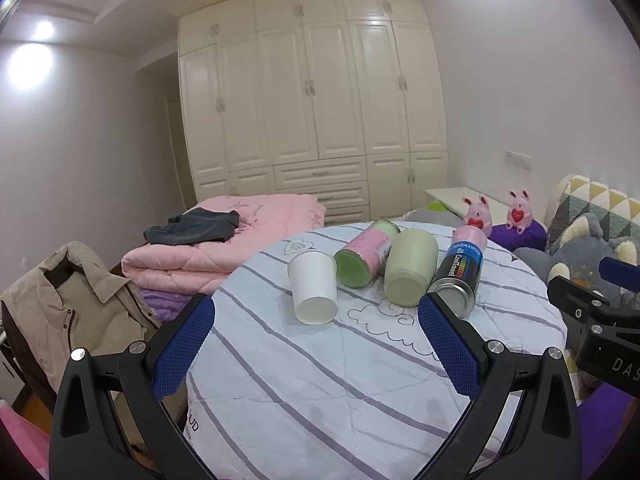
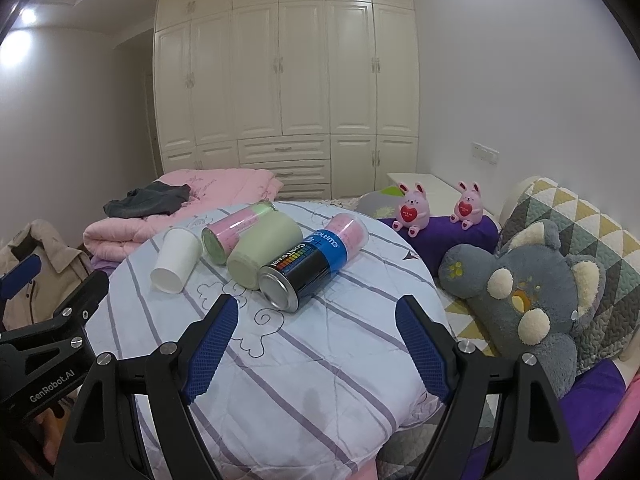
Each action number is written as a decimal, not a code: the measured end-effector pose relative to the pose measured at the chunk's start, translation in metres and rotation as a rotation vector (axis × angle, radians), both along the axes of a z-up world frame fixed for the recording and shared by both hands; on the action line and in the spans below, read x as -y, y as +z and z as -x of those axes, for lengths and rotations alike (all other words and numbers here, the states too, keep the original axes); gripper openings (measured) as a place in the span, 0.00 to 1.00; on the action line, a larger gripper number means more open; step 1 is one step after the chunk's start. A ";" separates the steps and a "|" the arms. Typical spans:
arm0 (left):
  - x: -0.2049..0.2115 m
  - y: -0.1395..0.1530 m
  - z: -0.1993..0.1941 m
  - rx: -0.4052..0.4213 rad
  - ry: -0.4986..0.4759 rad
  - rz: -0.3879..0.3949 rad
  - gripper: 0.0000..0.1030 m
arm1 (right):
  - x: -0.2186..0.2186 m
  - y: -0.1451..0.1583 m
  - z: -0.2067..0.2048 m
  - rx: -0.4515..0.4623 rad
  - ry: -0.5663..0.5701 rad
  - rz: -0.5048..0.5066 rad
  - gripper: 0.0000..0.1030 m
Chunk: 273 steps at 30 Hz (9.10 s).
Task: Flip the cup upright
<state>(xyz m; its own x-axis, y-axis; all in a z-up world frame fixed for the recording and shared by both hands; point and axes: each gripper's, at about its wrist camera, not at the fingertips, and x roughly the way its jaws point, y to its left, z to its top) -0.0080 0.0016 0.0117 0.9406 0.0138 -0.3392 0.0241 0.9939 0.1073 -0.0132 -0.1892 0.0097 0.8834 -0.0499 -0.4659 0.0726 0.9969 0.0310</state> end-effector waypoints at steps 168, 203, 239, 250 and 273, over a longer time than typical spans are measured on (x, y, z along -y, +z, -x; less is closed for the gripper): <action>-0.052 -0.016 -0.081 -0.463 -0.099 -0.056 1.00 | -0.074 -0.053 -0.140 -0.844 0.364 0.042 0.79; -0.029 -0.008 -0.060 -0.448 -0.085 -0.047 1.00 | -0.039 -0.029 -0.090 -0.752 0.356 -0.094 0.75; 0.090 -0.051 -0.120 -0.796 -0.121 0.093 1.00 | 0.091 -0.041 -0.127 -0.729 0.150 -0.178 0.75; 0.083 -0.070 -0.146 -0.904 -0.035 0.139 1.00 | 0.076 -0.057 -0.132 -0.723 0.246 -0.125 0.75; 0.080 -0.083 -0.156 -0.988 -0.009 0.191 0.79 | -0.010 -0.052 -0.087 -0.713 0.684 -0.369 0.11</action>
